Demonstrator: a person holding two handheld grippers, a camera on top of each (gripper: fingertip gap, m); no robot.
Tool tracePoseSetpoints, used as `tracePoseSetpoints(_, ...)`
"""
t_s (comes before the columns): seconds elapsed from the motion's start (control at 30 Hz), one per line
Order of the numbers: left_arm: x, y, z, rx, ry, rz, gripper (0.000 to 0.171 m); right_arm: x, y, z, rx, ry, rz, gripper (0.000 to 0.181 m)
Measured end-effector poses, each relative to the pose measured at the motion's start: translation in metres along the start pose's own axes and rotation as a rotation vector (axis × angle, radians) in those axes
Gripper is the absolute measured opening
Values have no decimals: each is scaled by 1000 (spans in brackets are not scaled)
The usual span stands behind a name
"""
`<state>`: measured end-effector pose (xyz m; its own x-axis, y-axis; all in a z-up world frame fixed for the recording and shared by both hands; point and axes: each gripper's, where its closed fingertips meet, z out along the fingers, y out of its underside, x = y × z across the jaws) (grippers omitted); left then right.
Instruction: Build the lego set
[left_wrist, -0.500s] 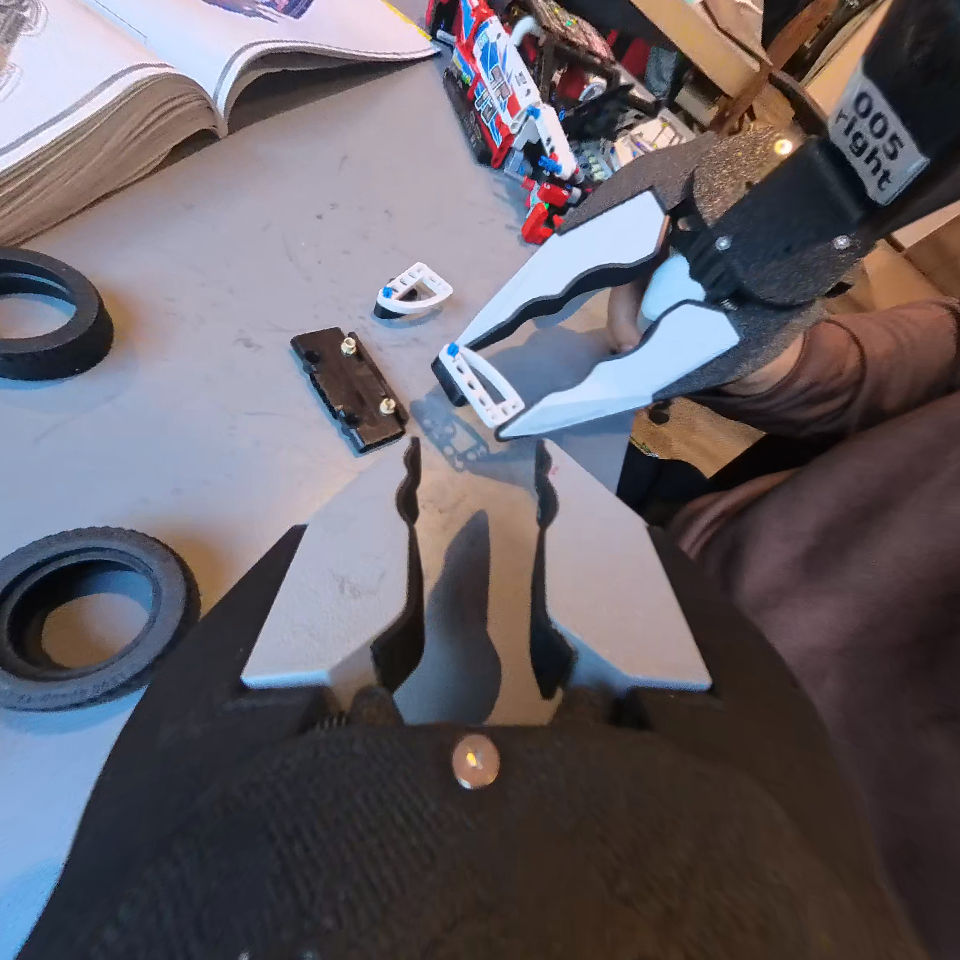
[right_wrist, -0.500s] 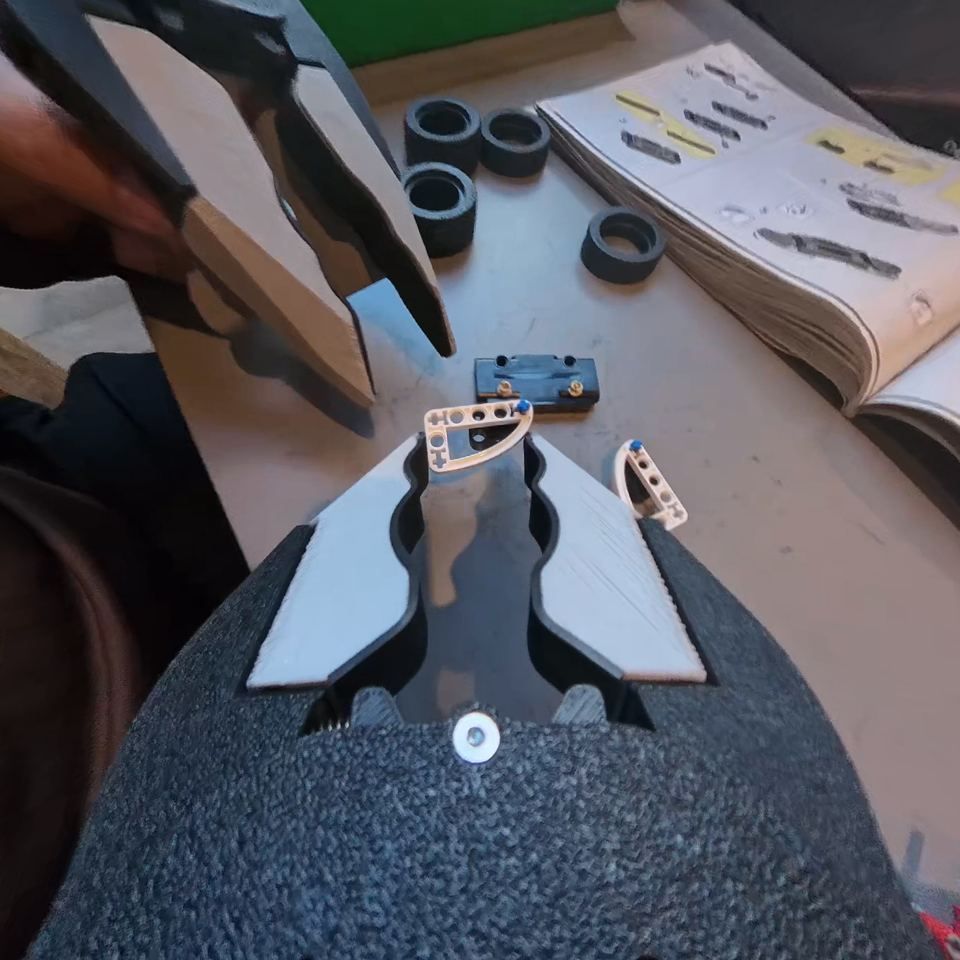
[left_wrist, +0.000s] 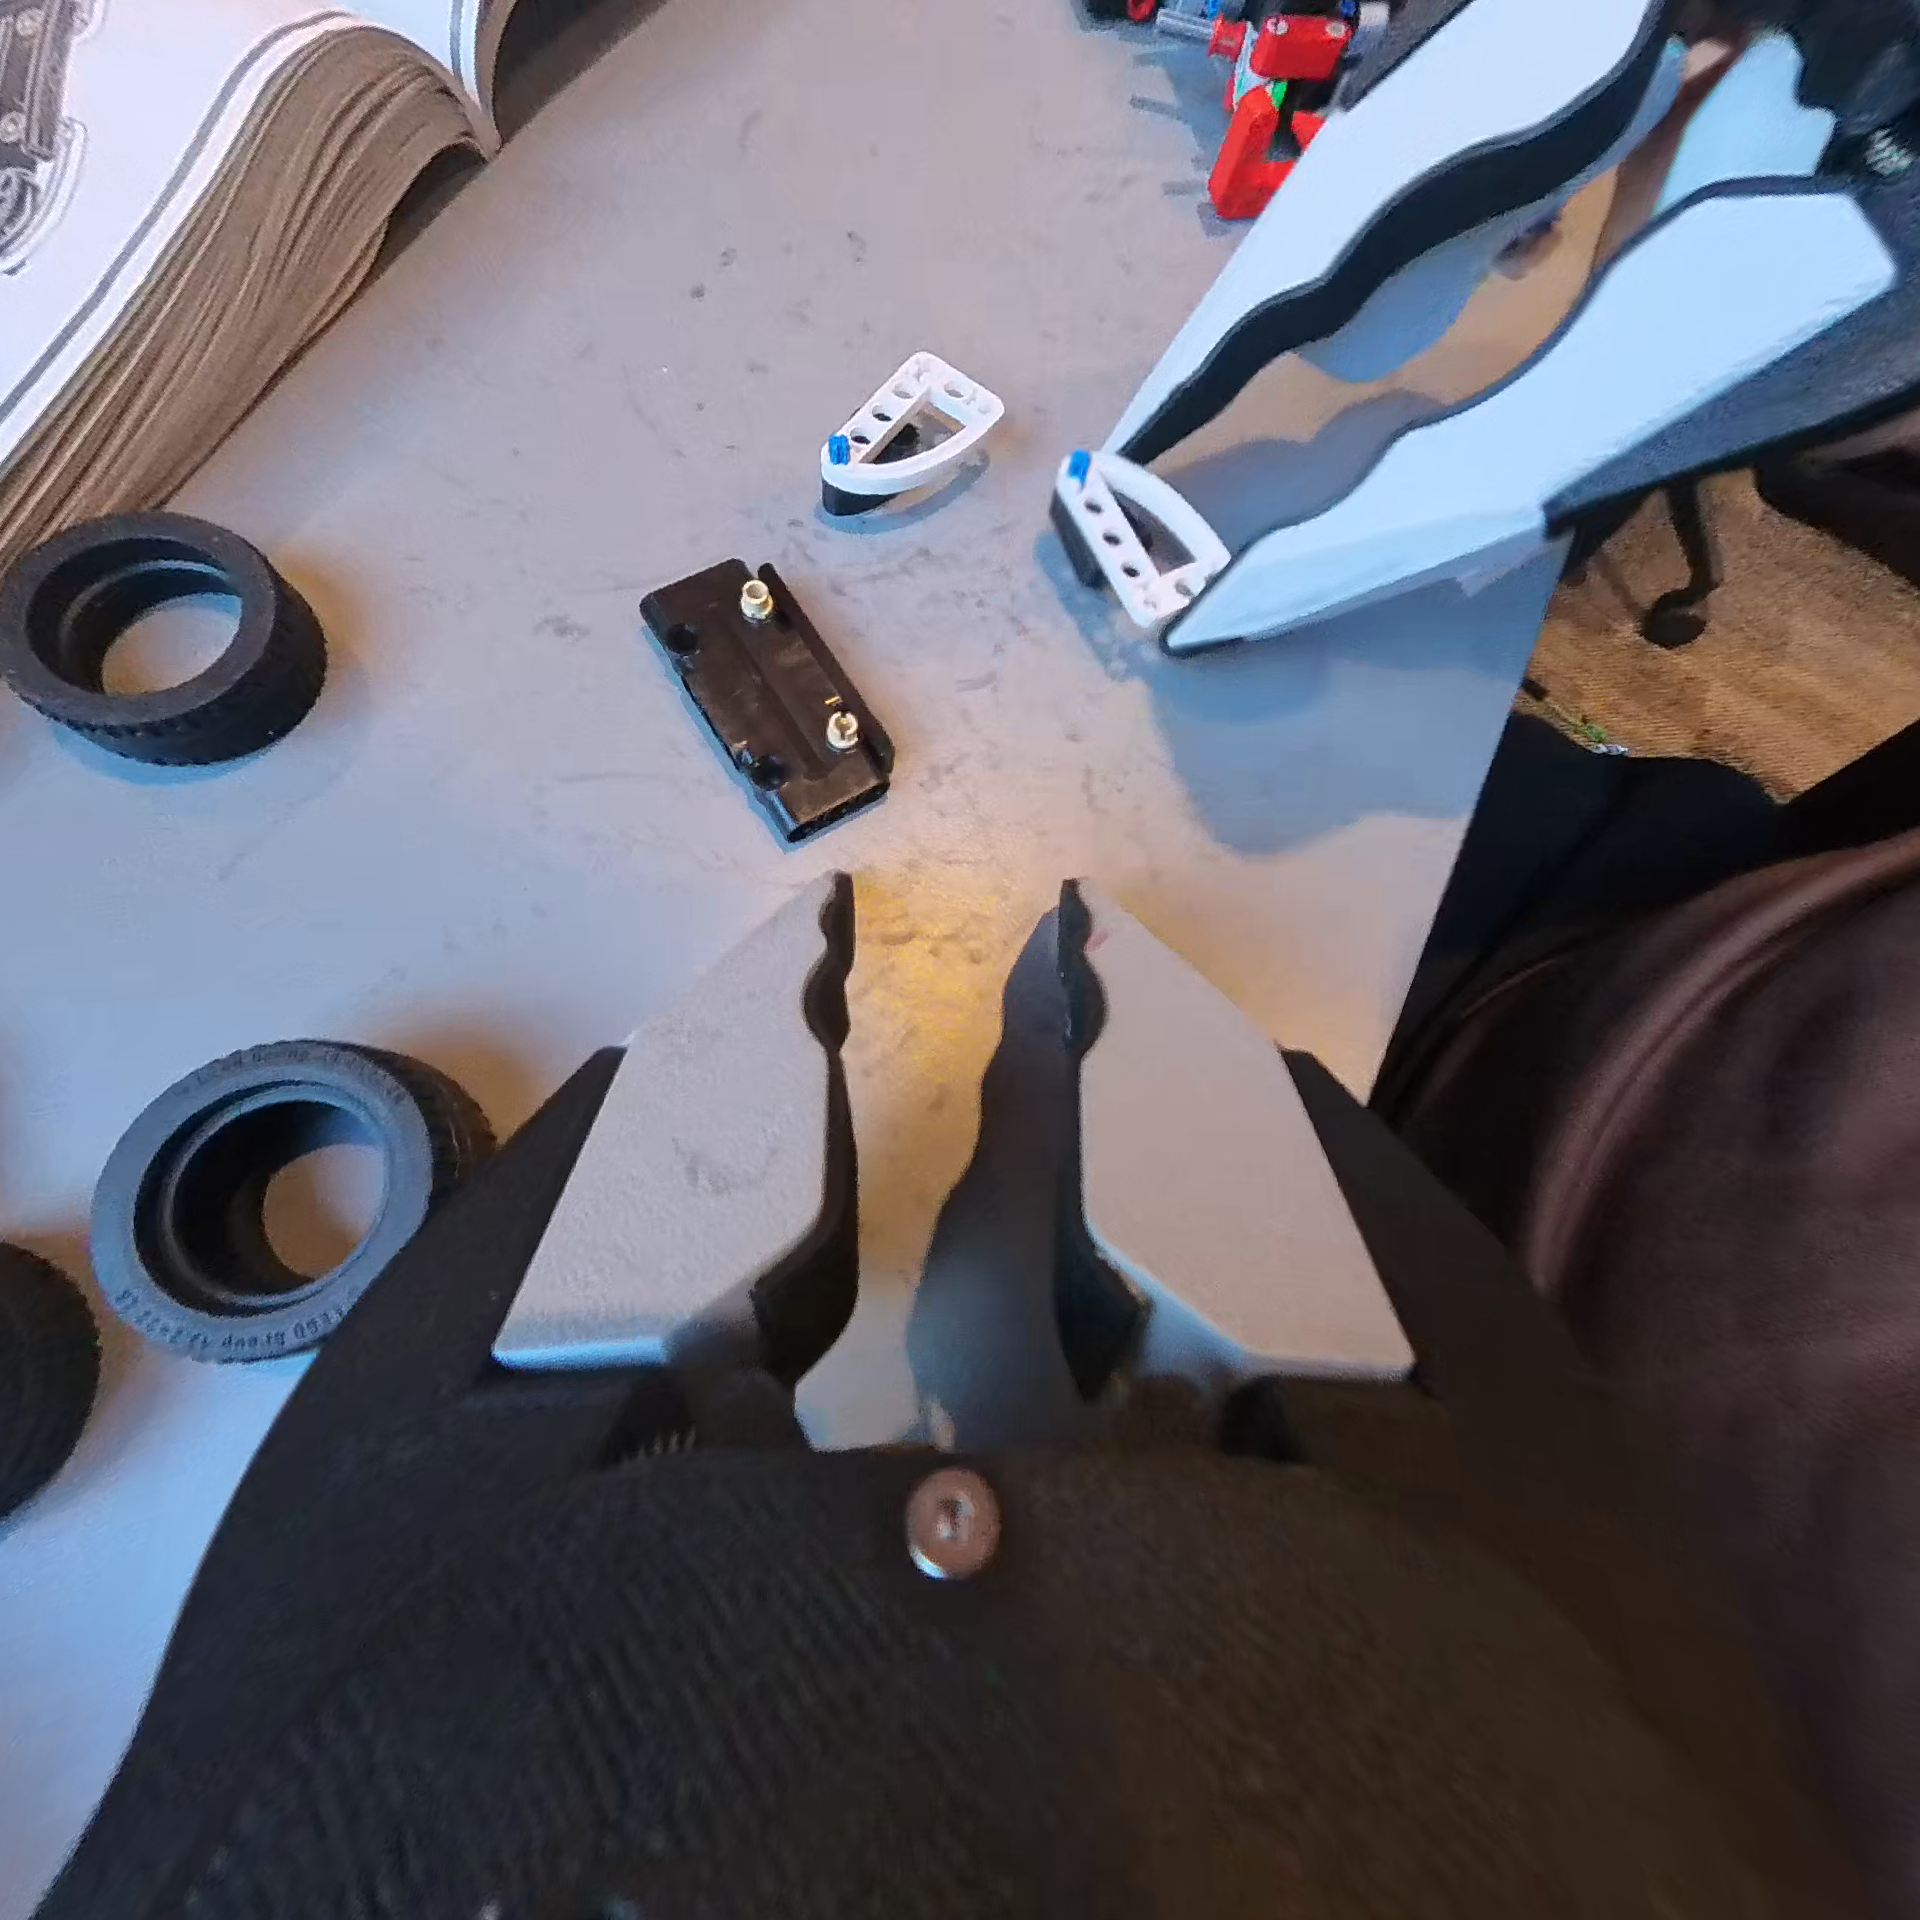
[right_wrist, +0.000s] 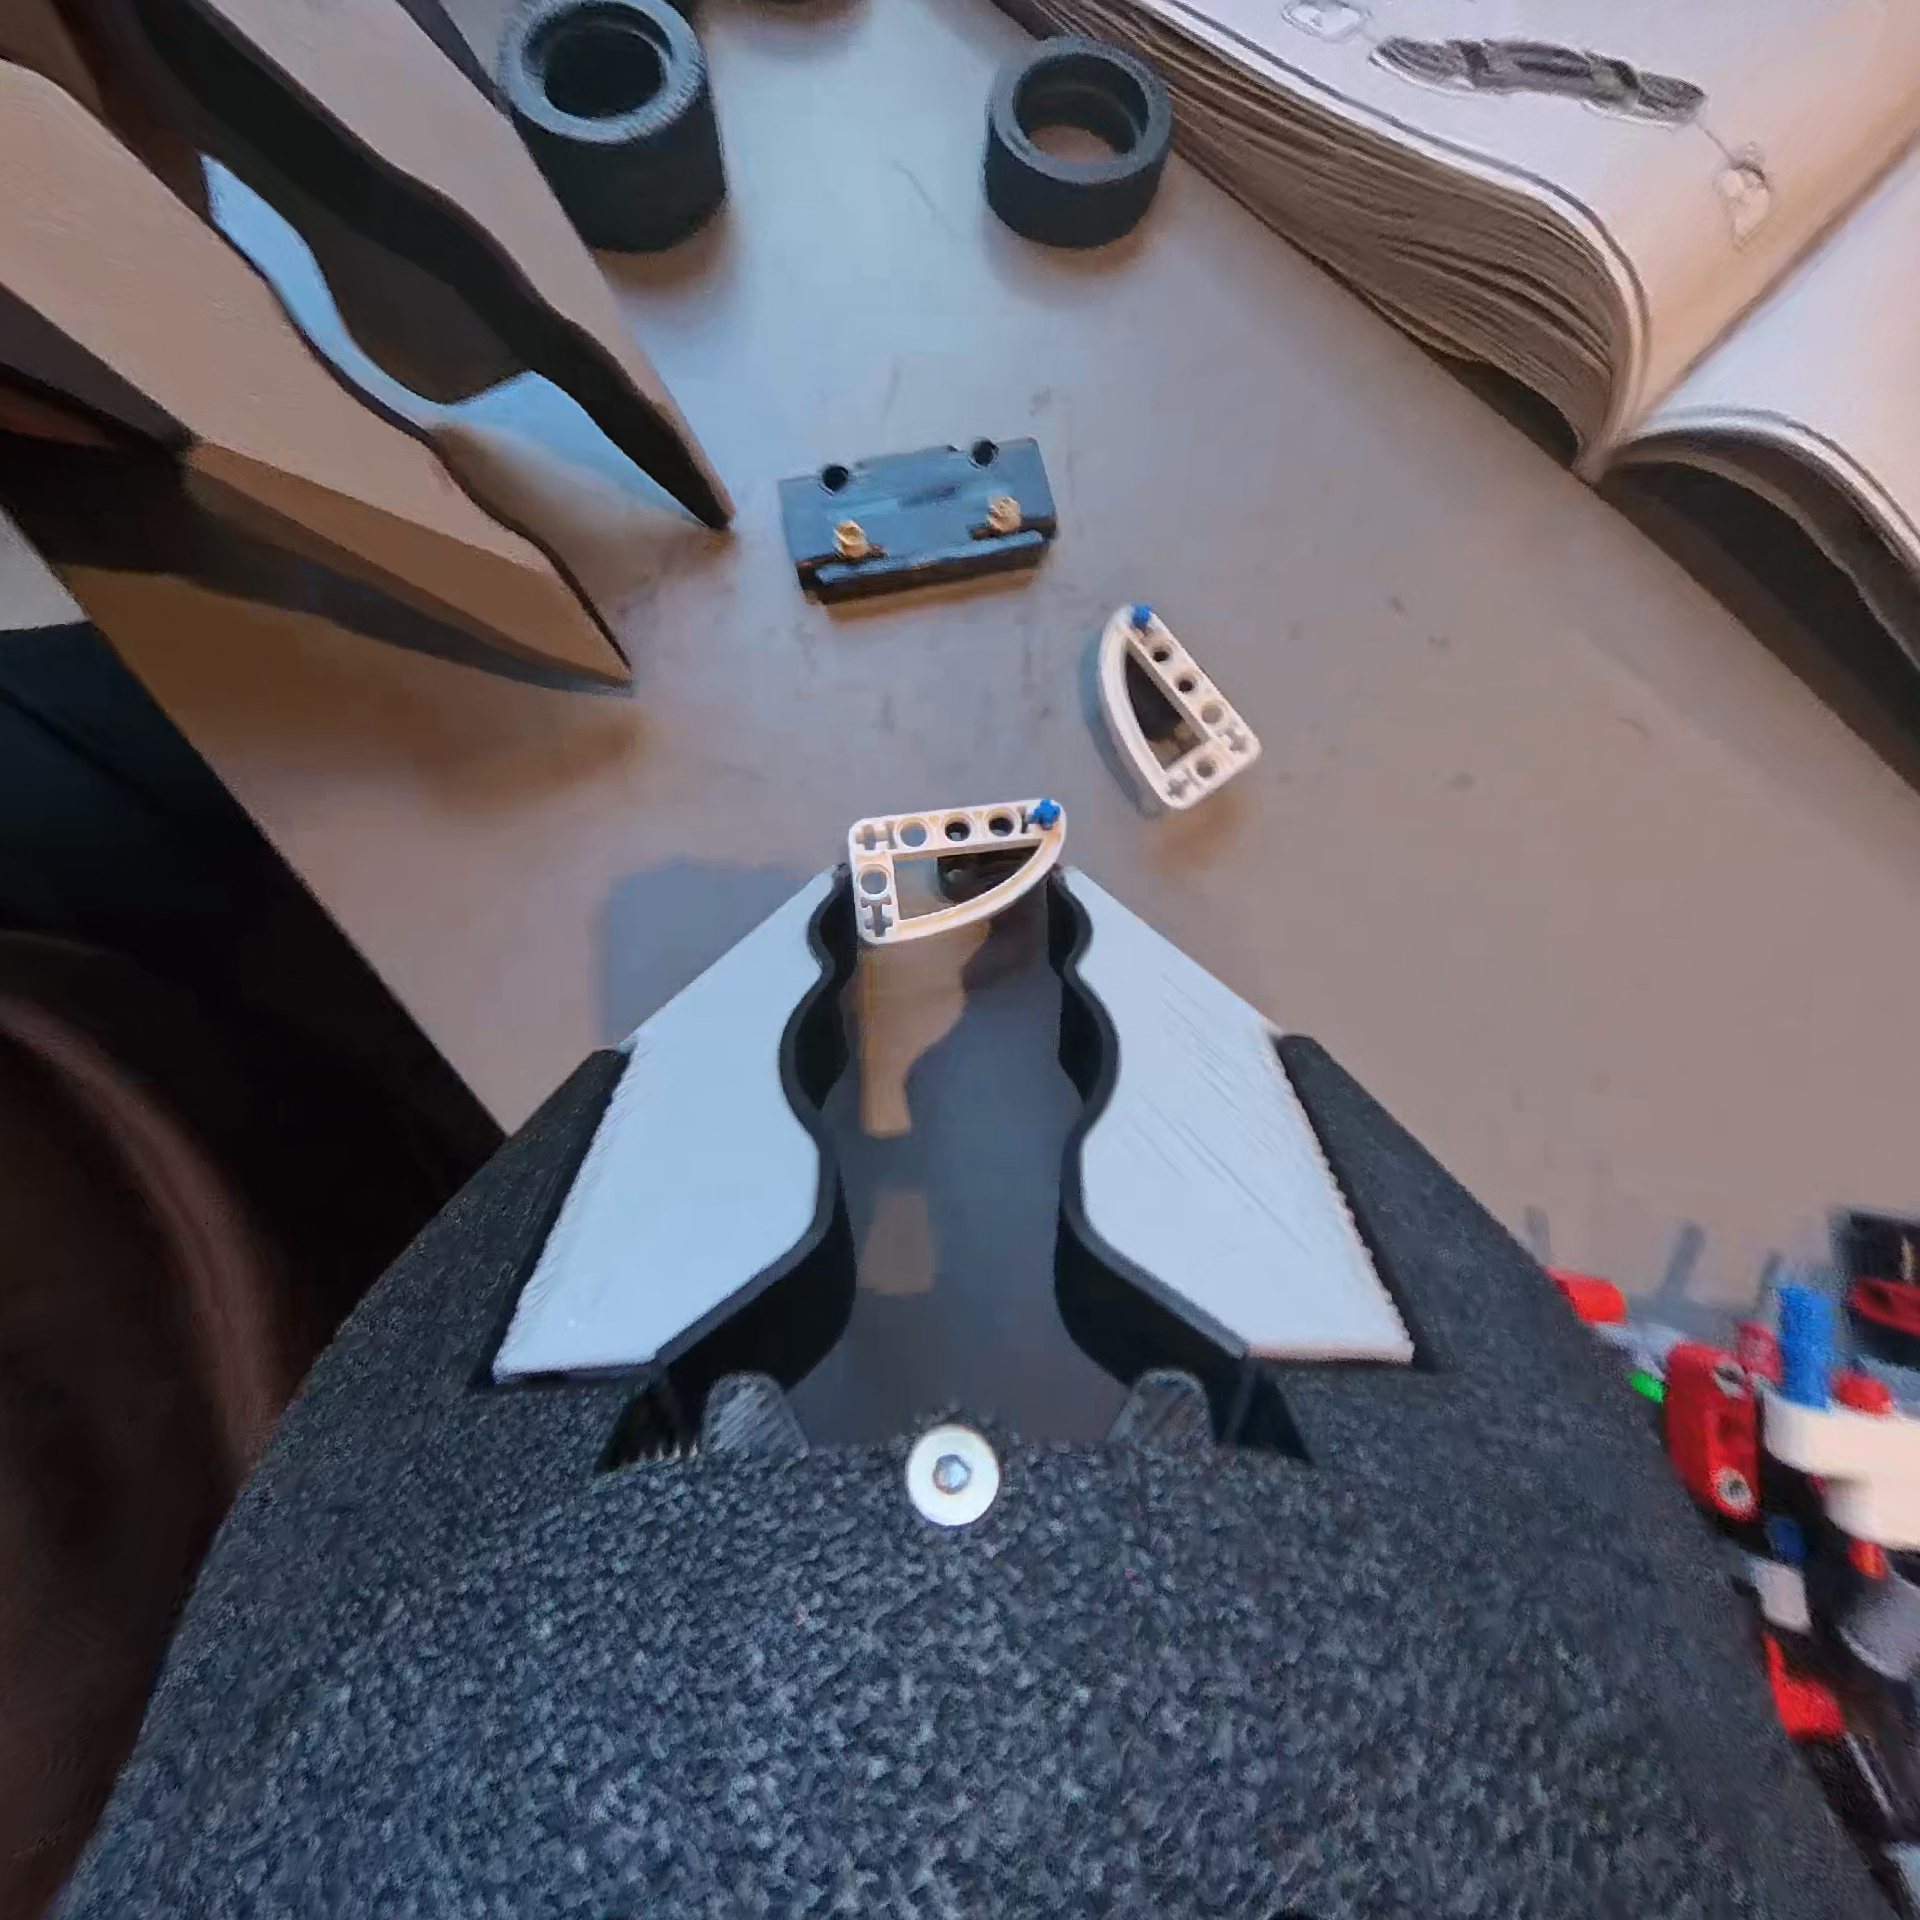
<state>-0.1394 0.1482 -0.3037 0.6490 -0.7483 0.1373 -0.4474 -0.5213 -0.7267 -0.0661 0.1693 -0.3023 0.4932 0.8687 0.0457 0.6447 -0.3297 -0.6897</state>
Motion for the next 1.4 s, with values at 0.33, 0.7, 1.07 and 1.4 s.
tracePoseSetpoints(0.33, 0, -1, 1, 5, 6, -4, 37, 22, 2, -2, -19, 22, 62, 50)
tracePoseSetpoints(0.7, 3, -1, 1, 7, 41, -11, 37, 40, -23, -2, 8, -50, 133, 47)
tracePoseSetpoints(1.07, 7, -2, 0, 12, 89, -31, 36, 44, -22, 16, -128, -93, 28, 44)
tracePoseSetpoints(1.4, 7, -2, 0, 12, 95, -39, 34, 35, -23, 29, -186, -171, -74, 25)
